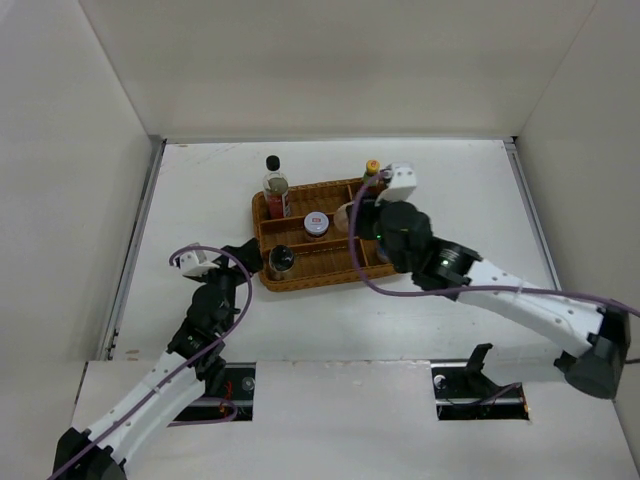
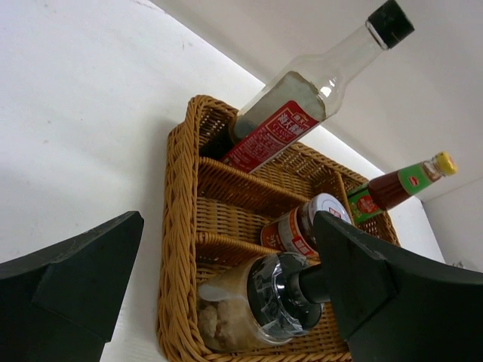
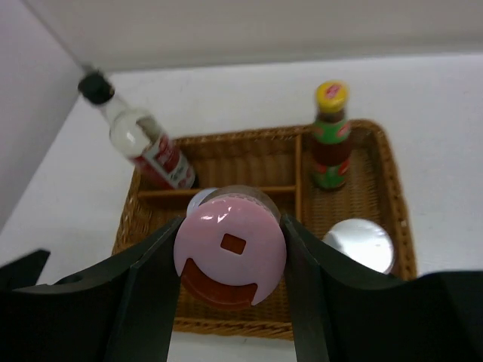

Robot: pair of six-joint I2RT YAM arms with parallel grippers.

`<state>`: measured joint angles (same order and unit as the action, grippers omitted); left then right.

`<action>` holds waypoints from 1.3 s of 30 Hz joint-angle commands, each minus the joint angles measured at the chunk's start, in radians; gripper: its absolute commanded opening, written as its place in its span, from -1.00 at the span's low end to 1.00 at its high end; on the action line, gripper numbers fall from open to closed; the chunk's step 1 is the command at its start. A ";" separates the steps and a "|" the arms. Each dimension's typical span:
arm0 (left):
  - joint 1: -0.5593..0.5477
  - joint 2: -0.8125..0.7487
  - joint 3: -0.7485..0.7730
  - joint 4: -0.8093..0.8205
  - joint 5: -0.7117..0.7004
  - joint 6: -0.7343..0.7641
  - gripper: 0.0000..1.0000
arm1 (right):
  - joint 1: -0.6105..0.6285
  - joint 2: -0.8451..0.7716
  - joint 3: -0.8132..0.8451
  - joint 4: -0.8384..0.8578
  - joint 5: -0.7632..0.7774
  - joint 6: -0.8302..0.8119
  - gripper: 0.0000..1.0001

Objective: Organize the condiment bottles

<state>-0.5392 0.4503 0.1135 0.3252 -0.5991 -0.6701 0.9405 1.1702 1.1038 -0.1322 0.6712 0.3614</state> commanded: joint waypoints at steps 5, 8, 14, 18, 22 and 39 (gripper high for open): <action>0.037 -0.028 0.005 -0.002 -0.013 -0.006 1.00 | 0.036 0.216 0.021 0.054 -0.142 -0.003 -0.10; 0.038 -0.021 0.009 -0.002 -0.018 -0.006 1.00 | 0.036 0.250 -0.011 0.060 -0.153 0.007 -0.10; 0.043 0.027 0.015 0.014 -0.021 -0.006 1.00 | -0.002 0.278 -0.114 0.072 -0.162 0.025 -0.08; 0.049 0.031 0.015 0.012 -0.021 -0.008 1.00 | -0.047 0.328 -0.171 0.115 -0.196 0.033 -0.08; 0.057 0.053 0.028 0.002 -0.022 -0.009 1.00 | -0.058 0.397 -0.180 0.154 -0.200 0.028 -0.05; 0.150 0.111 0.130 -0.222 0.008 -0.075 1.00 | -0.145 -0.136 -0.258 0.291 -0.196 -0.055 1.00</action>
<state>-0.4175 0.5659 0.1829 0.1589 -0.6102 -0.7166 0.8597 1.1618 0.8993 0.0341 0.4591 0.3237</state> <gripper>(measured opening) 0.997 0.998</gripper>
